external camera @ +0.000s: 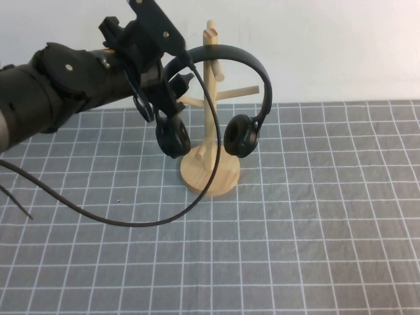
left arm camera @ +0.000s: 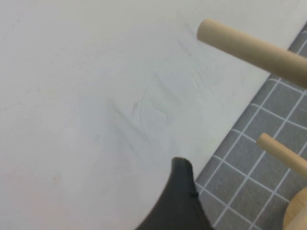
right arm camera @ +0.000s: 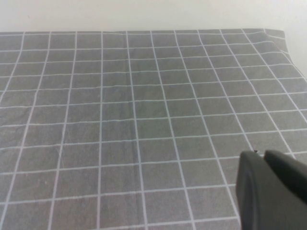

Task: Take out the headphones from the headphone stand
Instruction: Pick up the headphones from the headphone stand, then place the headphones on the table

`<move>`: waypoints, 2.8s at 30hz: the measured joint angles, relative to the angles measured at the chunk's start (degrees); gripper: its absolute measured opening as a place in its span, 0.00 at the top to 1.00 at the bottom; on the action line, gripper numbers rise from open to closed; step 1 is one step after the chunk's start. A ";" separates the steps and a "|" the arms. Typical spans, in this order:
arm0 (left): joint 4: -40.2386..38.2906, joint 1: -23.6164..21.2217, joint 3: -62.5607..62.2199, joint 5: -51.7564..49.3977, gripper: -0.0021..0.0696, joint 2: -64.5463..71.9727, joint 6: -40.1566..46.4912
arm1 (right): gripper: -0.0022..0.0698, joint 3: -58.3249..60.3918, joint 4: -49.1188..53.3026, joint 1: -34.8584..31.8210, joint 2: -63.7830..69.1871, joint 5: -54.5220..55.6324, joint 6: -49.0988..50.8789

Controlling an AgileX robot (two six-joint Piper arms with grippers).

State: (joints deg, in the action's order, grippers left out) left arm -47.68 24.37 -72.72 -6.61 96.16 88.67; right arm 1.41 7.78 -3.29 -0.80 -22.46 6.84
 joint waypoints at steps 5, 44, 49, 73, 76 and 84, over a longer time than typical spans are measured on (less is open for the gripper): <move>-0.09 0.86 -0.12 0.56 0.28 0.73 0.00 | 0.98 0.00 0.00 0.00 0.00 0.00 0.00; 16.32 0.98 -0.23 -34.58 0.90 -31.89 -44.72 | 0.98 0.00 0.00 0.00 0.00 0.00 0.00; 27.16 0.98 -0.23 -42.78 0.89 -32.08 -64.13 | 0.98 0.00 0.00 0.00 0.00 0.00 0.00; 35.30 9.35 14.37 -30.95 0.89 -0.63 -74.57 | 0.98 0.00 0.00 0.00 0.00 0.00 0.00; 36.36 9.35 14.15 -29.81 0.89 4.24 -74.80 | 0.98 0.00 0.00 0.00 0.00 0.00 0.00; 40.94 9.35 13.90 -28.79 0.89 9.94 -75.27 | 0.98 0.00 0.00 0.00 0.00 0.00 0.00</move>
State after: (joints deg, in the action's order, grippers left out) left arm -6.74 33.72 -58.82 -35.40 106.10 13.40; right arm 1.41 7.78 -3.29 -0.80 -22.46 6.84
